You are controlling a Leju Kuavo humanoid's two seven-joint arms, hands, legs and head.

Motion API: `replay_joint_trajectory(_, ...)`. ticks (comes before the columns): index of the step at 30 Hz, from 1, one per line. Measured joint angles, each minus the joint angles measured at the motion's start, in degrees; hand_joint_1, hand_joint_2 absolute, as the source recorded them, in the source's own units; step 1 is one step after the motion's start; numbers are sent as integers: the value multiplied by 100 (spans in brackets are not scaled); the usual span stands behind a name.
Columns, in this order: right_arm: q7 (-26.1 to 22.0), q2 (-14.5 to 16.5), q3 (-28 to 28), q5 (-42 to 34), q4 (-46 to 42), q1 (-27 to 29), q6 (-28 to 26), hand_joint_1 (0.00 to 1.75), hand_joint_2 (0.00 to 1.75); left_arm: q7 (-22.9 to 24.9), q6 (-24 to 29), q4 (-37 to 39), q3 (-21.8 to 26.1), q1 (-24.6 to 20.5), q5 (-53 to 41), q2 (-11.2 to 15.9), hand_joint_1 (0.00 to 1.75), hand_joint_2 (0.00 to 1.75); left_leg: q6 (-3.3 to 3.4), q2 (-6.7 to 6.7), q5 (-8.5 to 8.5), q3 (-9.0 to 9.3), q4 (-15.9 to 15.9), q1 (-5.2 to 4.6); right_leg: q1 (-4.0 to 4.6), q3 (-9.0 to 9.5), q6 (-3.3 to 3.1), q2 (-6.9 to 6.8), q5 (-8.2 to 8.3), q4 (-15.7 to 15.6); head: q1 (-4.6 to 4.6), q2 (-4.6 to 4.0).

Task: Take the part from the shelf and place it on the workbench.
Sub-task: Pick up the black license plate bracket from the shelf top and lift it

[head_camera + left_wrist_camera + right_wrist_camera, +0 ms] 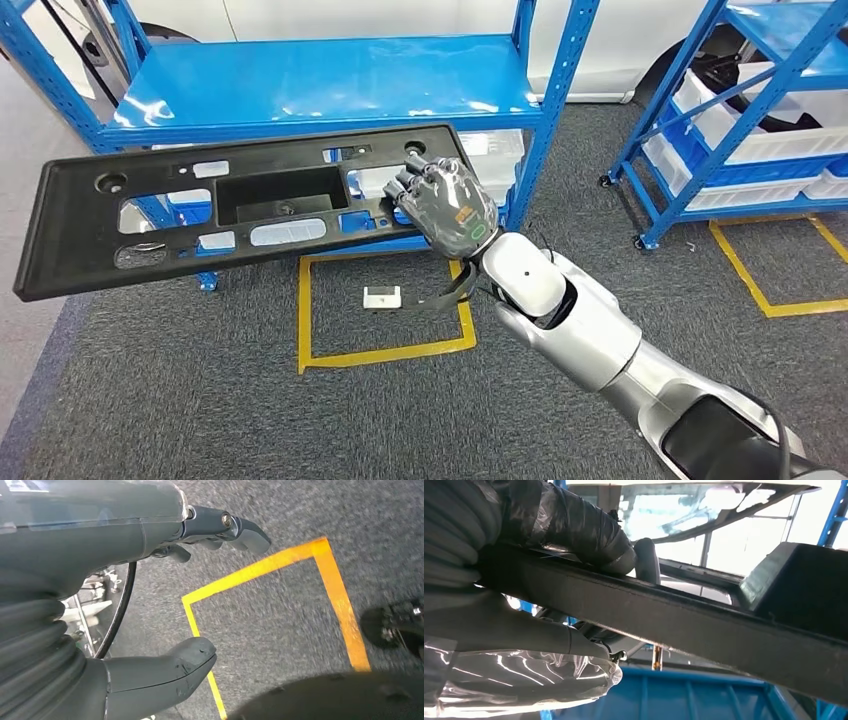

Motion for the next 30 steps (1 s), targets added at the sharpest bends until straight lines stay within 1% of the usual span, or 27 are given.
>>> replay_joint_trajectory(1,-3,4,4,-8,4,-21,8,175,175,0,7,11,11,-3,1,7,0,175,-36,-8,-85,-38,46,1,-21,-44,-35,-14,72,-39,-2,0)
replay_joint_trajectory(2,-4,10,8,-12,7,-34,16,175,175,0,11,21,20,-5,2,13,0,175,-71,-17,-279,-95,184,4,-45,-106,-67,-28,158,-72,-2,0)
replay_joint_trajectory(4,-6,22,17,-21,14,-48,32,175,175,1,19,36,28,-10,2,27,0,175,-140,-22,-872,-262,792,43,-65,-272,-107,-37,313,-85,-3,0)
replay_joint_trajectory(5,-6,25,20,-26,17,-50,39,175,175,1,21,42,33,-11,2,33,0,175,-175,-22,-1089,-335,1166,66,-66,-372,-103,-38,391,-77,-2,0)
replay_joint_trajectory(6,-6,26,22,-33,20,-49,46,175,175,1,25,48,38,-12,2,41,0,175,-209,-21,-1170,-364,1471,88,-70,-478,-90,-39,470,-65,-2,0)
replay_joint_trajectory(7,-6,26,23,-40,22,-49,51,175,175,0,27,51,44,-13,2,46,0,175,-239,-20,-1107,-318,1625,111,-77,-589,-71,-41,545,-46,-2,0)
replay_joint_trajectory(8,-7,26,25,-46,23,-49,56,175,175,0,31,54,48,-15,2,51,0,175,-263,-19,-950,-178,1586,133,-88,-702,-47,-43,614,-18,-2,0)
replay_joint_trajectory(9,-7,26,26,-53,24,-50,59,175,175,0,34,54,50,-17,2,56,0,175,-283,-19,-794,65,1349,155,-102,-811,-17,-44,675,19,-3,0)
replay_joint_trajectory(10,-7,26,25,-60,21,-53,60,175,175,0,37,55,51,-24,3,60,0,175,-300,-21,-764,380,956,168,-109,-913,19,-44,729,64,-4,0)
replay_joint_trajectory(11,-6,27,22,-66,18,-57,60,175,175,-1,40,55,51,-29,3,63,0,175,-280,-34,-814,672,547,163,-115,-992,59,-44,781,104,-1,0)
replay_joint_trajectory(12,-5,27,21,-70,15,-62,60,175,175,-1,42,57,53,-30,4,65,0,175,-247,-47,-896,871,224,152,-116,-1040,97,-44,838,126,1,0)
replay_joint_trajectory(13,-5,28,19,-74,13,-67,60,175,175,-2,45,60,56,-29,4,65,0,175,-200,-62,-975,961,35,130,-113,-1063,134,-44,900,122,2,0)
replay_joint_trajectory(15,-4,27,20,-79,17,-71,63,175,175,-2,52,66,63,-22,5,67,0,175,-82,-65,-894,900,-27,115,-124,-1081,201,-39,1017,67,4,0)
replay_joint_trajectory(16,-2,27,20,-83,22,-73,65,175,175,-2,55,69,66,-25,7,68,0,175,-25,-54,-825,848,-35,118,-131,-1119,228,-28,963,86,4,0)
replay_joint_trajectory(17,2,26,20,-87,26,-73,69,175,175,-2,57,73,68,-28,10,71,0,175,33,-38,-742,781,-51,128,-140,-1180,249,-17,785,206,5,0)
replay_joint_trajectory(18,5,26,20,-90,30,-75,73,175,175,-2,57,76,70,-31,14,72,0,175,77,-23,-659,705,-60,136,-146,-1259,264,-6,502,444,5,0)
replay_joint_trajectory(19,7,27,20,-93,31,-76,77,175,175,-2,58,76,71,-35,17,74,0,175,106,-15,-583,613,-57,129,-143,-1342,276,2,165,792,5,0)
replay_joint_trajectory(20,7,27,21,-97,34,-76,80,175,175,-2,56,77,71,-36,19,75,0,175,122,-10,-511,522,-52,121,-142,-1409,287,6,-105,1184,5,0)
replay_joint_trajectory(21,8,28,21,-101,39,-75,83,175,175,-2,55,78,71,-37,20,75,0,175,125,-9,-442,428,-46,111,-137,-1434,293,11,-250,1519,5,0)
replay_joint_trajectory(22,8,28,21,-105,45,-75,86,175,175,-2,55,79,72,-37,21,75,0,175,125,-9,-375,331,-36,100,-133,-1387,288,16,-260,1712,5,0)
replay_joint_trajectory(23,9,28,21,-110,50,-76,88,175,175,-2,54,79,72,-37,21,75,0,175,120,-11,-312,239,-24,91,-127,-1248,272,21,-164,1706,4,0)
replay_joint_trajectory(24,9,28,21,-114,53,-78,91,175,175,-2,53,81,73,-35,22,74,0,175,111,-14,-255,155,-11,84,-117,-1002,243,27,-31,1489,4,0)
replay_joint_trajectory(25,9,29,21,-116,53,-84,93,175,175,-3,52,83,74,-35,26,72,0,175,97,-17,-204,87,3,81,-101,-691,201,33,44,1115,4,0)
replay_joint_trajectory(26,9,32,21,-117,52,-92,94,175,175,-8,52,86,75,-36,37,66,0,175,78,-20,-164,33,12,74,-76,-378,160,39,32,685,2,0)
replay_joint_trajectory(27,9,36,20,-118,51,-103,96,175,175,-20,51,90,78,-36,55,61,0,175,49,-22,-123,-4,12,71,-52,-136,128,39,-29,317,3,0)
replay_joint_trajectory(28,10,40,19,-125,51,-114,101,175,175,-38,47,92,86,-37,79,56,0,175,15,-21,-82,-26,2,74,-28,-2,103,38,-105,75,3,0)
replay_joint_trajectory(30,16,49,16,-157,53,-125,115,175,175,-70,30,95,117,-40,113,54,0,175,-62,-21,-4,-43,-34,76,-22,37,69,28,-103,-90,4,0)
